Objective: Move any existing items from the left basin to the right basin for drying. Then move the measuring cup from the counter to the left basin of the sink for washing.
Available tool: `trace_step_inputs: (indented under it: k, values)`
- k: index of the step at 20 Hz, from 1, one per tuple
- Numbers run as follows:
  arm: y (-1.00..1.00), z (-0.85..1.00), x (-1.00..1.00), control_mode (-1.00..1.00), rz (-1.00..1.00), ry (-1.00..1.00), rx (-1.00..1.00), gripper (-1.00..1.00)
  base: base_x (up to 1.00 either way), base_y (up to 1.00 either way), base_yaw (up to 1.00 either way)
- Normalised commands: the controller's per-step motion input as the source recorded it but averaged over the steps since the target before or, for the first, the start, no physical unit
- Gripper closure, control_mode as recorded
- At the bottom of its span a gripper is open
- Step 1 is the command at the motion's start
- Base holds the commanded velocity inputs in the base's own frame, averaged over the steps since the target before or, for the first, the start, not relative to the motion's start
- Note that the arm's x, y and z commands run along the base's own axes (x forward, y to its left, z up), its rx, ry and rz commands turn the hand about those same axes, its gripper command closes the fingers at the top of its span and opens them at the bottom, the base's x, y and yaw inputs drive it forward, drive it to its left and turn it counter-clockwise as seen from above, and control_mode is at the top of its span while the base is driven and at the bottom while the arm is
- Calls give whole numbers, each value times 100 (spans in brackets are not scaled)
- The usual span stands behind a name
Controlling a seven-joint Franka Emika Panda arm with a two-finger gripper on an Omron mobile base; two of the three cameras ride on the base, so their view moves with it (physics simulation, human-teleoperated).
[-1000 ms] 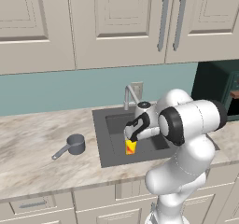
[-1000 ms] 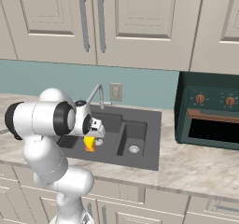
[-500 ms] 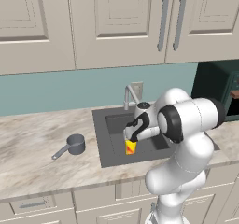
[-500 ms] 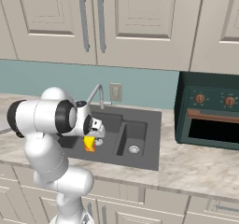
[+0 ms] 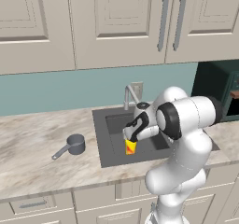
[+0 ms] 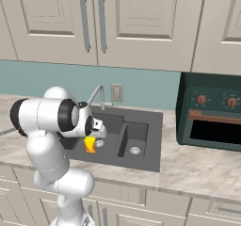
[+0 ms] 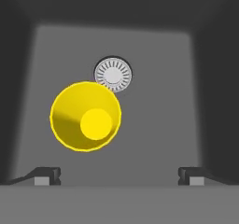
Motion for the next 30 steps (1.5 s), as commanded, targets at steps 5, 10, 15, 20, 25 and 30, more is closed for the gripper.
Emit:
trace_step_inputs:
  k: [5, 10, 15, 20, 25, 30]
  values:
    - [3, -8, 10, -100, 0, 0, 0, -100, 0, 0, 0]
    - [2, -10, 10, -100, 0, -1, 0, -100, 0, 0, 0]
    - [0, -10, 13, -100, 0, -2, 0, -100, 0, 0, 0]
    - [0, -10, 11, -100, 0, -1, 0, -100, 0, 0, 0]
    - [0, -9, 14, -100, 0, -1, 0, -100, 0, 0, 0]
    - [0, -9, 10, -100, 0, 0, 0, -100, 0, 0, 0]
